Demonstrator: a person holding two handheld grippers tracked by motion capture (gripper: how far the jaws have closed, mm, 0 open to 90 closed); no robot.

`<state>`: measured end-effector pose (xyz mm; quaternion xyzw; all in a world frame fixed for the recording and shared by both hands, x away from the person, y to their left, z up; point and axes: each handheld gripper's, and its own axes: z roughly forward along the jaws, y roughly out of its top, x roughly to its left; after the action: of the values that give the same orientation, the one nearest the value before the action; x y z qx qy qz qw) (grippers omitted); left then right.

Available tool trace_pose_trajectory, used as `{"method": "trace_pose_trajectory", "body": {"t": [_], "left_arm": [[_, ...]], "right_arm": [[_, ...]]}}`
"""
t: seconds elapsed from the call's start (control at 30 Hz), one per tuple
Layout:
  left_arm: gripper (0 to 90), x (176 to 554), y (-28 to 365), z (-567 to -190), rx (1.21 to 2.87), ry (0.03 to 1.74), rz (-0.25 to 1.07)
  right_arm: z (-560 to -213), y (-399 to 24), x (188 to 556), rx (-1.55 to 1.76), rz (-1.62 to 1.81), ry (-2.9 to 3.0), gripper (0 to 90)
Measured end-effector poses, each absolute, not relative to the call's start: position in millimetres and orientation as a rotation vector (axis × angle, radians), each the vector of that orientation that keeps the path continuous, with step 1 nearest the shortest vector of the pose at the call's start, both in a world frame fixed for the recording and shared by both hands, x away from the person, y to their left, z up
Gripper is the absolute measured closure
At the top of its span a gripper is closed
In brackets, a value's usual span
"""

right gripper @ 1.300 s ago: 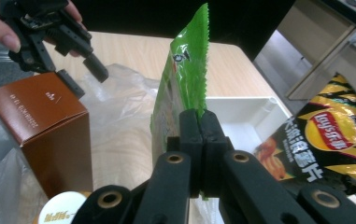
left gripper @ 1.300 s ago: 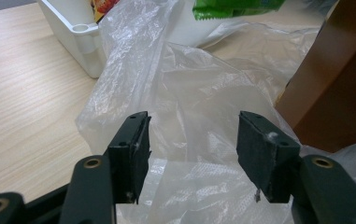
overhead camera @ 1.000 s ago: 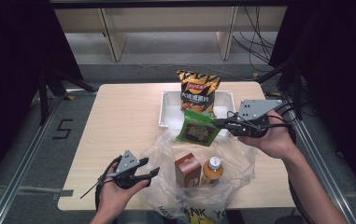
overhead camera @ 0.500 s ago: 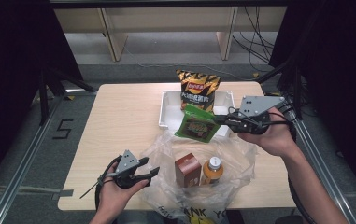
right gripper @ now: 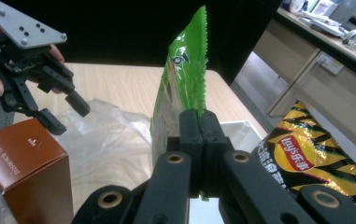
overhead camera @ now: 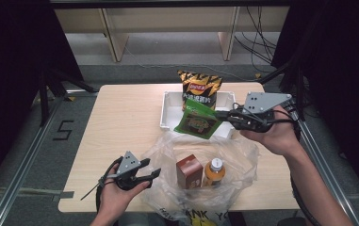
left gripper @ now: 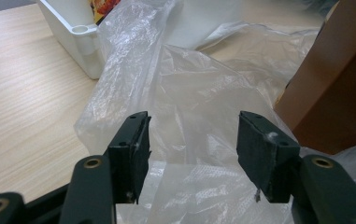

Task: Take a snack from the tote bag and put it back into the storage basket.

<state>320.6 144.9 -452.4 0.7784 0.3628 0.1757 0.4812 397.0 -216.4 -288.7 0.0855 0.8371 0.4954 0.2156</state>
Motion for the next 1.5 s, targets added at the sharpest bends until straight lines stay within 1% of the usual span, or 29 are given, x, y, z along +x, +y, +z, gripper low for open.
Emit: {"method": "trace_pose_trajectory", "body": {"t": [0.27,0.3,0.33,0.97,1.37,1.5], "left_arm": [[43.8,321.5,145.9,-452.0,1.902,0.866,0.431],[43.8,321.4,145.9,-451.9,1.903,0.866,0.432],[43.9,321.4,146.0,-451.9,1.903,0.865,0.432],[43.9,319.9,145.5,-451.1,1.892,0.887,0.431],[44.0,320.7,147.2,-449.3,1.893,0.862,0.449],[44.0,319.5,146.6,-449.4,1.882,0.883,0.441]], "right_arm": [[-284.5,-214.8,398.9,0.248,1.387,2.300,90.0],[-283.2,-215.2,402.3,0.191,1.375,2.273,90.0],[-283.8,-214.8,399.8,0.254,1.389,2.288,90.0],[-271.1,-216.0,407.1,0.287,1.423,2.198,90.0],[-275.6,-212.9,416.1,0.325,1.391,2.207,90.0],[-277.6,-212.0,421.1,0.331,1.363,2.210,90.0]]}}
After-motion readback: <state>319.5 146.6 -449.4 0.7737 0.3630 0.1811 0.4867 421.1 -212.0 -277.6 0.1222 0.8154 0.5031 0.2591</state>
